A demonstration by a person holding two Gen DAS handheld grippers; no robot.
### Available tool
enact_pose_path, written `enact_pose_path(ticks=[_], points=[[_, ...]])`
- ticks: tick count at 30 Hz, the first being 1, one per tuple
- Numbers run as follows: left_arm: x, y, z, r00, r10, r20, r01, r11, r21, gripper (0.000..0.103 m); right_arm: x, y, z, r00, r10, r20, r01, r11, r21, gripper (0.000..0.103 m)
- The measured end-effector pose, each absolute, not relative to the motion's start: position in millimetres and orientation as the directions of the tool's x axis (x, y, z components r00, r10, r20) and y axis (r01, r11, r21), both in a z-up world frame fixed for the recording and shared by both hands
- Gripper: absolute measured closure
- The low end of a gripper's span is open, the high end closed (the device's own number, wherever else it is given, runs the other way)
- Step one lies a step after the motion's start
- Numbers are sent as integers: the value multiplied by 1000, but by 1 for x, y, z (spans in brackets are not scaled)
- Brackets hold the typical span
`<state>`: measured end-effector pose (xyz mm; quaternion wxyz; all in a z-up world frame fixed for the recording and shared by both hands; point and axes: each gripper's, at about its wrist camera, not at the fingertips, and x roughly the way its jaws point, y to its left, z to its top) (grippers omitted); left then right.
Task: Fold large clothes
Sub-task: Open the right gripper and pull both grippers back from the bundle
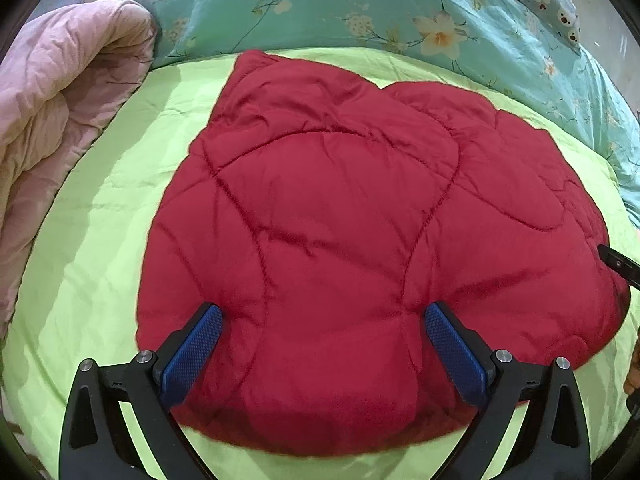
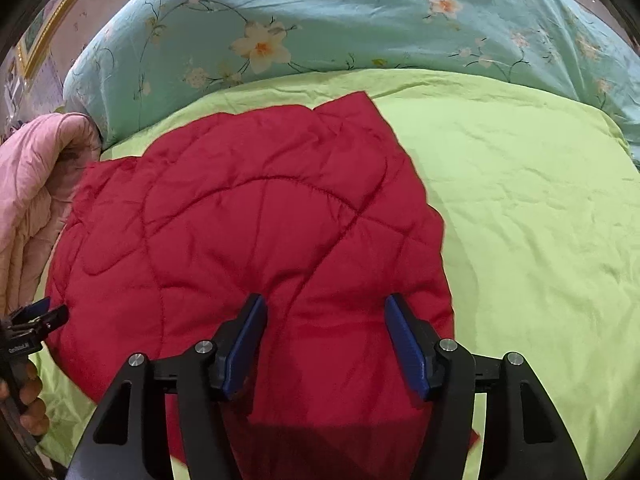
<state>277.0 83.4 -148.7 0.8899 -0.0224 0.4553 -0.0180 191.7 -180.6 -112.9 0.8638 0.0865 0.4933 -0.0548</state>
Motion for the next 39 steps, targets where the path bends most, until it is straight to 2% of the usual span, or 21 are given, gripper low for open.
enact_pose_path(ticks=[10,13,23,29,33,39], points=[[216,84,-130,604,-62,-795,-14,996,-88,1,129,-149,-74,531,74,-844,60,990,124,38],[196,83,-129,605,-59,-794,-11,997,-82,1,109,-138,-73,517,97,-850,28,991,130,33],[137,58,-121,597,-8,-803,49,998,27,1,65,-113,-90,428,124,-895,-20,992,128,27],[121,47,-74,651,30,-758,56,995,87,1,65,-103,-56,469,142,-872,-63,990,128,16],[115,46,-44,684,31,-729,54,994,93,1,69,-100,-22,531,137,-836,-91,990,104,1],[128,41,-50,666,89,-740,15,991,133,1,83,-98,-20,543,124,-830,-102,991,81,1]])
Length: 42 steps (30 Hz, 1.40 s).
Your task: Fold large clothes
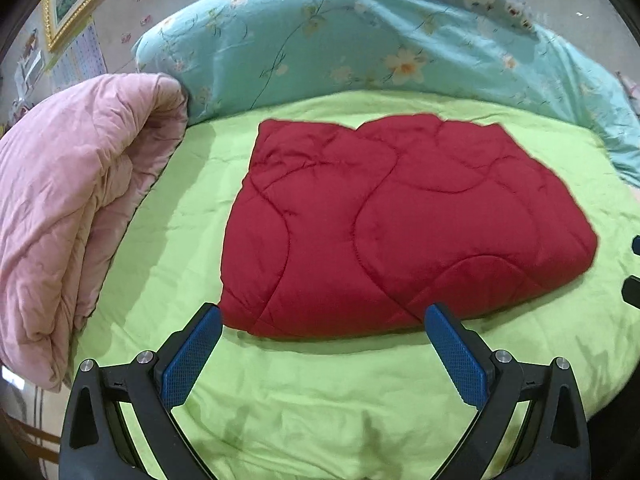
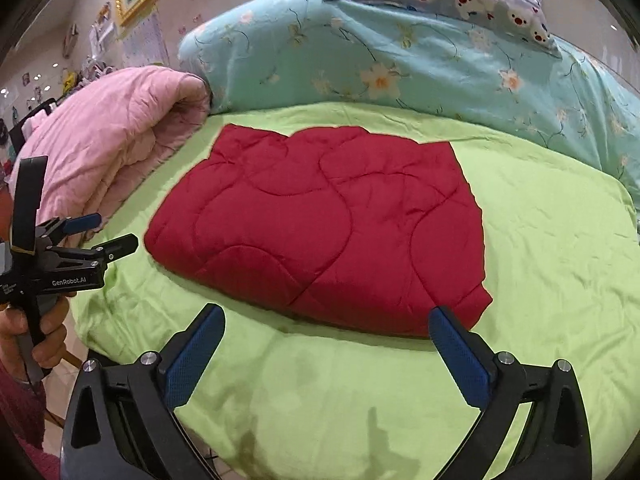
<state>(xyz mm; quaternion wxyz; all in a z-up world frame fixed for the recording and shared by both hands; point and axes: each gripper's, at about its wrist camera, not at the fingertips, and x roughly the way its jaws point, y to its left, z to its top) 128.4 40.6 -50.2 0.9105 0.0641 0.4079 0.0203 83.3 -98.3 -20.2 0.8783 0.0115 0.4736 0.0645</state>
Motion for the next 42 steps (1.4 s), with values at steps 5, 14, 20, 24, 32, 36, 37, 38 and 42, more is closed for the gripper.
enact_pose_path(ticks=[5,14,20,24,32,36,37,38,42], points=[[152,32,-69,651,98,-752,14,990,141,1,99,-100,-47,511,133,-849,-88,991,103,1],[185,25,-91,623,100,-776,23,989,146,1,119,-102,-82,454,147,-879,-71,989,128,1],[195,27,-95,618,94,-781,25,990,138,1,127,-103,-85,450,142,-882,-69,990,124,1],[201,26,-96,617,95,-781,25,990,140,1,134,-104,-85,447,139,-883,-71,990,120,1],[205,25,-93,629,94,-772,27,989,143,1,145,-105,-85,445,138,-885,-71,990,119,1],[207,24,-90,632,89,-770,33,989,142,1,151,-106,-85,439,136,-888,-67,991,119,1],[208,24,-89,632,90,-769,33,989,143,1,152,-105,-84,439,135,-888,-65,991,119,1],[208,24,-89,634,91,-768,32,989,144,1,153,-106,-84,438,135,-889,-64,991,119,1],[209,24,-87,639,89,-764,31,989,142,1,156,-105,-83,436,133,-890,-65,991,117,1]])
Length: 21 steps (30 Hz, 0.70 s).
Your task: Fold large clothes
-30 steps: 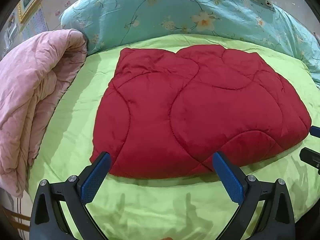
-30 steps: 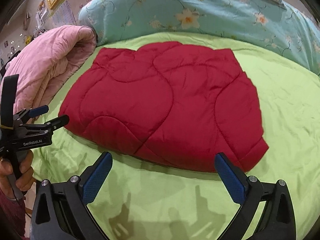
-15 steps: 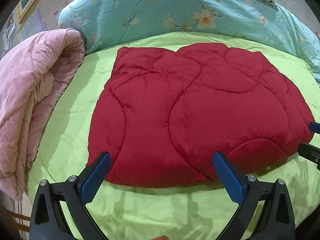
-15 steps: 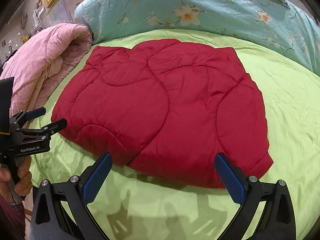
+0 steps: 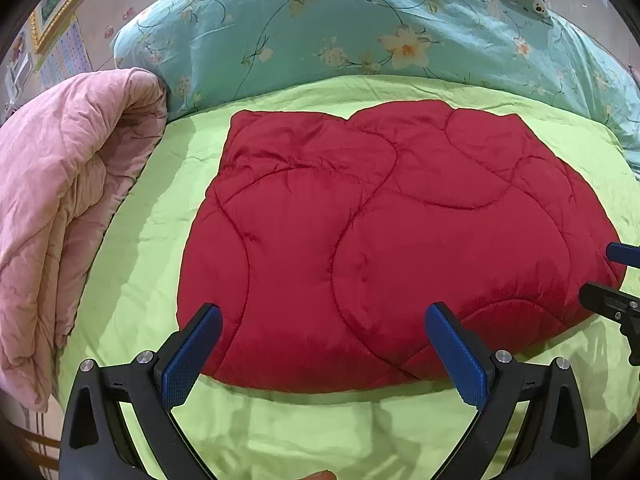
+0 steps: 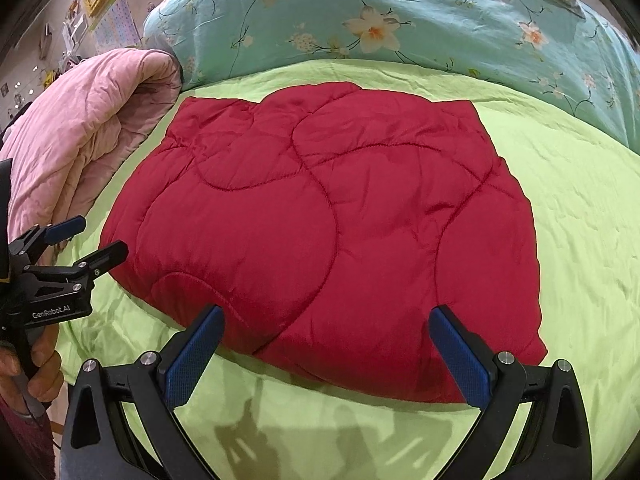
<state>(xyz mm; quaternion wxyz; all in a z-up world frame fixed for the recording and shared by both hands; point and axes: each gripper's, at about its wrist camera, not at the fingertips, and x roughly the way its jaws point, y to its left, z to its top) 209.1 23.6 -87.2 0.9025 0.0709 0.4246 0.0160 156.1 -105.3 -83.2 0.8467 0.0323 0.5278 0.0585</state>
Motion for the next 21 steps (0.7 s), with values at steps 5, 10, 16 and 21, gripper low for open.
enact_pose_path(ticks=[5,10,16,21], points=[[212,23,-87,637,88,-766,32,990,140,1,159,-106,-82,436,134,-890,-65,991,117,1],[214,22,-87,637,87,-766,32,990,139,1,161,-108,-82,434,135,-891,-62,991,120,1],[216,21,-88,639,91,-763,32,989,144,1,163,-108,-83,433,135,-891,-60,991,121,1],[219,22,-88,642,90,-761,32,989,144,1,165,-108,-83,433,137,-891,-59,991,123,1]])
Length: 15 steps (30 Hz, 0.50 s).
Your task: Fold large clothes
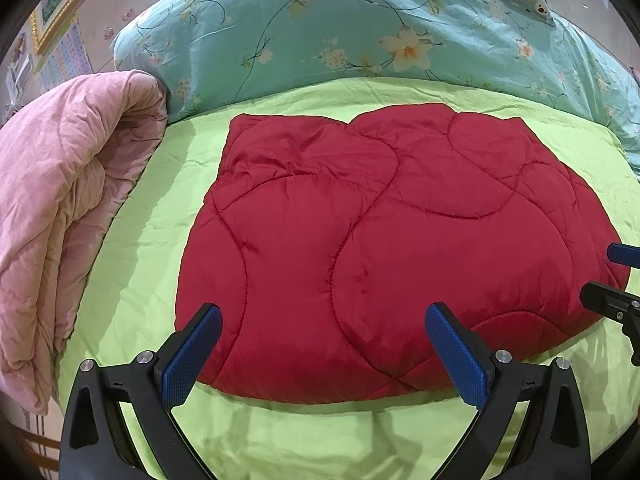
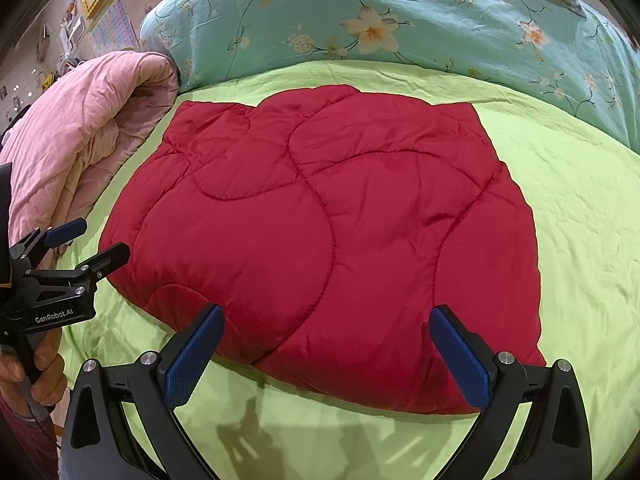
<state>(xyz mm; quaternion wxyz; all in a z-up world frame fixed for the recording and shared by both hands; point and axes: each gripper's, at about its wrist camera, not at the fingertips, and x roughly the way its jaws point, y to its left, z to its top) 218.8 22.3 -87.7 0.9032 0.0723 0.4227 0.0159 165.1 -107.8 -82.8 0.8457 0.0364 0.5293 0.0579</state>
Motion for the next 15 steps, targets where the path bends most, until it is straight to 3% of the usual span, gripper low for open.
enact_pose_path(ticks=[15], points=[[219,23,-86,647,91,-757,35,988,148,1,167,-106,-80,434,137,-890,-62,991,122,1]])
